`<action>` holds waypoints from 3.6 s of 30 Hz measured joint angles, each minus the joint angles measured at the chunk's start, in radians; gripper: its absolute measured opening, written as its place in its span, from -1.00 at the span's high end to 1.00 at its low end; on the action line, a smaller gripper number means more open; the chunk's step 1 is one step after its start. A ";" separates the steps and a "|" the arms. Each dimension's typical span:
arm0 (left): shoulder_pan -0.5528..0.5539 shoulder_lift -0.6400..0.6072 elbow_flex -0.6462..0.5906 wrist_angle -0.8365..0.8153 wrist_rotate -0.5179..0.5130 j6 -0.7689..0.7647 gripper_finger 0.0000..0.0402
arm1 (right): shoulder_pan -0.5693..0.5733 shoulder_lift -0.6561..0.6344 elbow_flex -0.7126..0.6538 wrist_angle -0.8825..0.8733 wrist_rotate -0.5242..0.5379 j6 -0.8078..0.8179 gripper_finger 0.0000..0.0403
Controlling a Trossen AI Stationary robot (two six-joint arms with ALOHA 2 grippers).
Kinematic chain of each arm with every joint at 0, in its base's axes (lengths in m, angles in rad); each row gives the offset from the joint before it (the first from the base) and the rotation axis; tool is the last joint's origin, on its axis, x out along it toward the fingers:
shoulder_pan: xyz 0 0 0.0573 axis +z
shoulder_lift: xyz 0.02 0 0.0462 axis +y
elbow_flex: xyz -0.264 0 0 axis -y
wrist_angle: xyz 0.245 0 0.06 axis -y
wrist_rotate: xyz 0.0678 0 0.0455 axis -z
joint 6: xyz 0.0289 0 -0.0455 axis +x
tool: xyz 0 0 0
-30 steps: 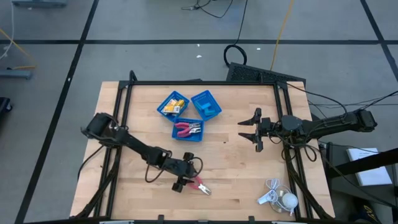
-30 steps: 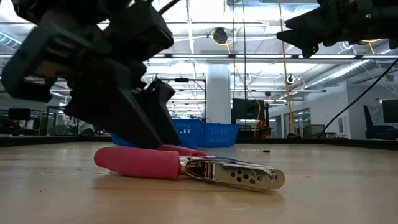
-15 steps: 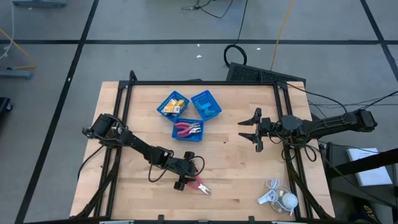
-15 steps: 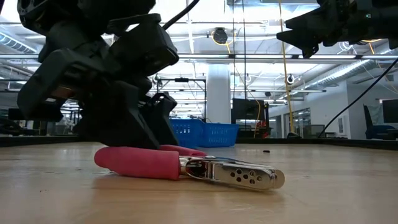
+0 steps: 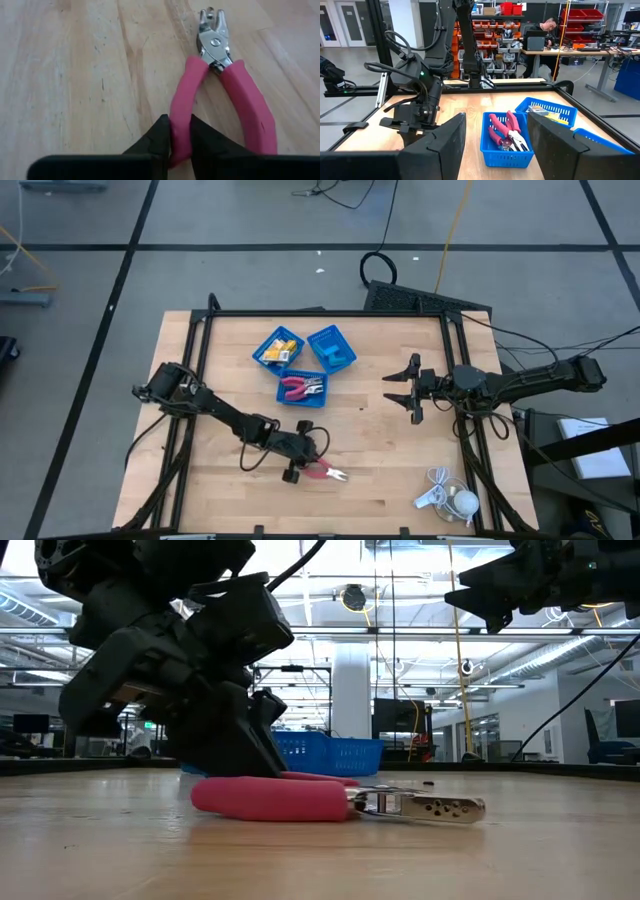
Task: Pick & Place School Supplies
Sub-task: Put the pink hole puncher into the bottom blue bin, then return to Home Position
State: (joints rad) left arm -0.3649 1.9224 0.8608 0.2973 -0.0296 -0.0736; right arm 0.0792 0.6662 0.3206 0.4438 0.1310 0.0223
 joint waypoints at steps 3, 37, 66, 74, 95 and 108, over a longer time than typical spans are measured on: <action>0.002 -0.008 -0.001 0.006 0.002 -0.010 0.80 | 0.000 0.000 0.000 0.000 0.000 0.000 0.00; 0.064 -0.586 0.000 -0.505 -0.553 0.118 0.81 | 0.000 0.000 0.000 -0.007 0.000 0.000 0.00; 0.286 -0.589 -0.230 -0.257 -0.533 0.059 0.81 | 0.000 0.000 0.000 -0.009 0.000 -0.004 0.00; 0.293 -0.570 -0.339 -0.060 -0.493 0.035 0.80 | 0.000 0.000 0.000 -0.008 0.002 -0.004 0.00; 0.306 -0.408 -0.356 0.066 -0.462 -0.008 0.69 | -0.002 0.000 0.000 -0.010 0.004 -0.004 0.00; 0.287 -0.462 -0.349 0.063 -0.463 -0.036 0.31 | -0.002 0.000 0.000 -0.010 0.004 -0.004 0.00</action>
State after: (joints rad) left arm -0.0779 1.4607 0.5114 0.3607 -0.4931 -0.1098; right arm 0.0776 0.6659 0.3206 0.4343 0.1349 0.0181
